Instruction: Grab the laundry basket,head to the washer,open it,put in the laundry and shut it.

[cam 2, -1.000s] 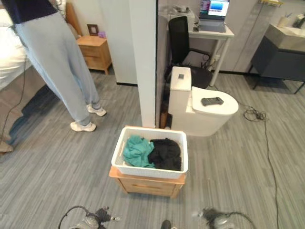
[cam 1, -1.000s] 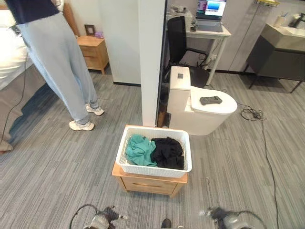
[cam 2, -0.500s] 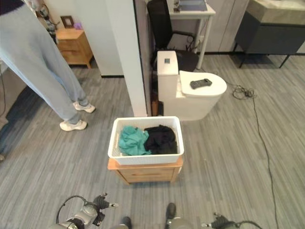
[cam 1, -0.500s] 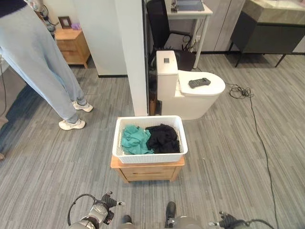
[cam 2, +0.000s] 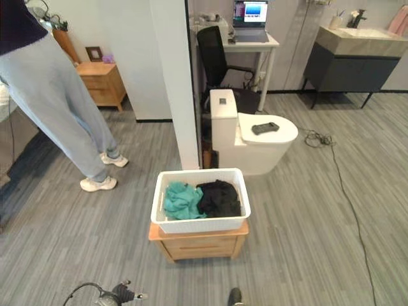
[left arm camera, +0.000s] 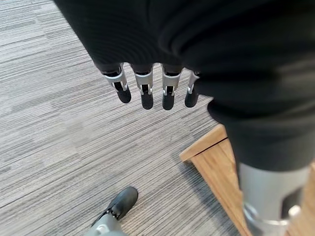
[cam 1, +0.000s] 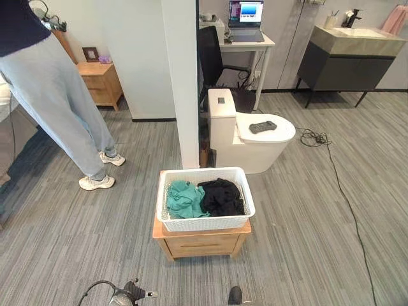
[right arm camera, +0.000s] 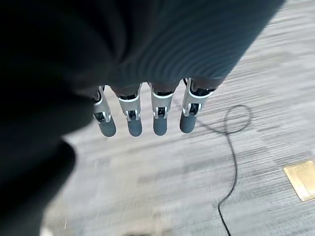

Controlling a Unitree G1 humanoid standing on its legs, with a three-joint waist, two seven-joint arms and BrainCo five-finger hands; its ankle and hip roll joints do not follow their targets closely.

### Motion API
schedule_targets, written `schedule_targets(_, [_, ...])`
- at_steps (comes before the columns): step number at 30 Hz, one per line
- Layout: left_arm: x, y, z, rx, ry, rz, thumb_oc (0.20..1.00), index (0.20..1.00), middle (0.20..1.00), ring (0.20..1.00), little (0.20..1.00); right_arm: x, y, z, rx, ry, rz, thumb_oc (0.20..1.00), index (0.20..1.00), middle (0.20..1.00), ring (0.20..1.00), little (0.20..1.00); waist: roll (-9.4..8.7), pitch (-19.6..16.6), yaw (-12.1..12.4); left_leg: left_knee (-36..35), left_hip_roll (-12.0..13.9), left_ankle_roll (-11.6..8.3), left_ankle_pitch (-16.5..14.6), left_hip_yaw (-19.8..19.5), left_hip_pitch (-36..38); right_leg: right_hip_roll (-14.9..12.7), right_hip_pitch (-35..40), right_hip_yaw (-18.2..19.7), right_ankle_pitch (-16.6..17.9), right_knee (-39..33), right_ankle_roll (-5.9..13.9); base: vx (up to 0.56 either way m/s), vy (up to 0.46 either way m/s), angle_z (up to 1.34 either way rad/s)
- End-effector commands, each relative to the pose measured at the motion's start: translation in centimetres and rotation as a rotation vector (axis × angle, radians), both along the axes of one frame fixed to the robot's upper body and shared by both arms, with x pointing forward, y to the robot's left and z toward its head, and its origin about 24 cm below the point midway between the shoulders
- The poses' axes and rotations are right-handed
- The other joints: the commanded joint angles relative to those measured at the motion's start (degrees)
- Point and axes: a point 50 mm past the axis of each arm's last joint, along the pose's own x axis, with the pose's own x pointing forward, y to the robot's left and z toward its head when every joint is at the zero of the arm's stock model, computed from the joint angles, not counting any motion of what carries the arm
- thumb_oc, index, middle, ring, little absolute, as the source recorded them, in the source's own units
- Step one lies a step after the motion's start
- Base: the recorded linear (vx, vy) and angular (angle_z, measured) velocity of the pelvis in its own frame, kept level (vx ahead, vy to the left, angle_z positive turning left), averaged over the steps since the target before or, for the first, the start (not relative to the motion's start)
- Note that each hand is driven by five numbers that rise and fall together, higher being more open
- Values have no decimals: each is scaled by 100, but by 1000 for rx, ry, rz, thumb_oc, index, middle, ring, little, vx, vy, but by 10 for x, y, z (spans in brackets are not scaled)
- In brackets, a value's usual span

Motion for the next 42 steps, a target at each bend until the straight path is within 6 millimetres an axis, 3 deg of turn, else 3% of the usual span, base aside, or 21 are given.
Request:
schedule_targets(1, [39,-3,13,-14,-131,31,1000,1000,1000,1000,1000,27,-17,9,-55,-89,-51,1000,1000,1000,1000,1000,-48,413,-68,42,215,-109,151,-179,-223,-541,521,214,-329,32,510,0,0,0])
schedule_targets(3, [43,1,15,-9,-145,32,1000,1000,1000,1000,1000,27,-30,16,-90,-111,-97,1000,1000,1000,1000,1000,-24,393,-79,42,222,-124,154,-183,-228,-536,528,195,-330,32,517,18,4,-1])
schedule_targets(4, [50,8,21,7,-174,27,1000,1000,1000,1000,1000,30,-47,25,-145,-139,-130,1000,1000,1000,1000,1000,0,382,-92,42,229,-138,152,-183,-245,-534,511,186,-329,32,528,0,0,0])
schedule_targets(8, [69,25,35,46,-252,34,1000,1000,1000,1000,1000,37,-70,41,-200,-202,-178,1000,1000,1000,1000,1000,19,397,-99,42,239,-157,169,-169,-286,-539,451,205,-302,32,555,-10,-2,6])
schedule_targets(10, [77,51,51,103,-305,65,1000,1000,1000,1000,1000,51,-93,60,-268,-275,-150,1000,1000,1000,1000,1000,-14,391,-90,42,243,-171,196,-158,-366,-555,373,224,-265,32,577,-15,-5,3])
schedule_targets(14, [110,70,82,153,-435,67,1000,1000,1000,1000,1000,87,-118,93,-374,-431,-123,1000,1000,1000,1000,1000,-1,416,-128,42,252,-180,213,-122,-398,-575,299,268,-228,32,605,-5,3,-4])
schedule_targets(15, [110,70,82,152,-435,67,1000,1000,1000,1000,1000,87,-118,93,-373,-432,-123,1000,1000,1000,1000,1000,-2,420,-128,42,252,-179,213,-122,-399,-575,299,269,-228,32,605,-1,9,36])
schedule_targets(16, [124,95,113,210,-535,66,1000,1000,1000,1000,1000,119,-158,168,-507,-632,-21,1000,1000,1000,1000,1000,-26,448,-229,42,255,-200,195,-83,-386,-586,281,301,-224,32,637,-2,15,31])
schedule_targets(17, [131,104,137,239,-649,41,1000,1000,1000,1000,1000,124,-142,173,-552,-663,166,1000,1000,1000,1000,1000,-10,498,-289,42,261,-205,183,-42,-371,-578,256,363,-212,32,647,-11,9,17])
schedule_targets(19, [134,110,154,253,-684,-4,1000,1000,1000,1000,1000,134,-131,194,-593,-730,285,1000,1000,1000,1000,1000,-22,505,-344,42,263,-198,205,-20,-408,-589,195,394,-180,32,650,-6,-2,-7])
schedule_targets(21, [136,111,156,263,-678,-19,1000,1000,1000,1000,1000,140,-128,202,-605,-754,322,1000,1000,1000,1000,1000,-18,512,-328,42,254,-191,208,-31,-419,-597,190,385,-180,32,655,-14,12,-33])
schedule_targets(22, [147,111,171,289,-715,-57,1000,1000,1000,1000,1000,150,-123,206,-586,-763,369,1000,1000,1000,1000,1000,-7,585,-305,42,227,-176,226,-72,-482,-623,143,376,-161,32,665,-54,19,-25])
schedule_targets(27, [181,110,221,354,-793,-180,1000,1000,1000,1000,1000,174,-131,257,-616,-794,509,1000,1000,1000,1000,1000,-26,763,-309,42,190,-197,308,-47,-690,-687,-95,433,-34,32,710,-65,8,-7])
schedule_targets(28, [182,110,222,354,-795,-180,1000,1000,1000,1000,1000,174,-131,257,-616,-796,508,1000,1000,1000,1000,1000,-29,767,-305,42,188,-196,309,-43,-697,-688,-105,437,-31,32,711,-46,1,-3])
schedule_targets(30, [195,114,242,393,-812,-200,1000,1000,1000,1000,1000,186,-129,285,-645,-812,600,1000,1000,1000,1000,1000,-43,866,-316,42,186,-218,365,-25,-810,-713,-240,466,33,32,729,-60,1,-6])
schedule_targets(31, [195,114,243,395,-814,-198,1000,1000,1000,1000,1000,188,-129,285,-645,-815,600,1000,1000,1000,1000,1000,-49,869,-316,42,186,-218,366,-20,-819,-712,-253,472,36,32,729,-74,-9,-12])
schedule_targets(32, [209,109,256,409,-823,-224,1000,1000,1000,1000,1000,203,-126,298,-649,-808,657,1000,1000,1000,1000,1000,-53,927,-294,42,192,-230,411,-30,-919,-729,-345,470,87,32,750,-54,-11,-13])
schedule_targets(36, [222,107,270,440,-831,-232,1000,1000,1000,1000,1000,217,-121,312,-673,-835,689,1000,1000,1000,1000,1000,-73,1004,-316,42,199,-242,450,-8,-1013,-728,-464,511,143,32,762,-27,-1,-3])
schedule_targets(39, [245,94,291,473,-817,-266,1000,1000,1000,1000,1000,237,-115,328,-645,-880,701,1000,1000,1000,1000,1000,-97,1096,-282,42,208,-246,501,-47,-1149,-749,-587,485,206,32,785,-5,-5,-1])
schedule_targets(42, [254,89,293,469,-776,-243,1000,1000,1000,1000,1000,251,-115,330,-583,-911,655,1000,1000,1000,1000,1000,-104,1144,-263,42,195,-248,530,-63,-1240,-762,-670,464,237,32,796,0,0,0])
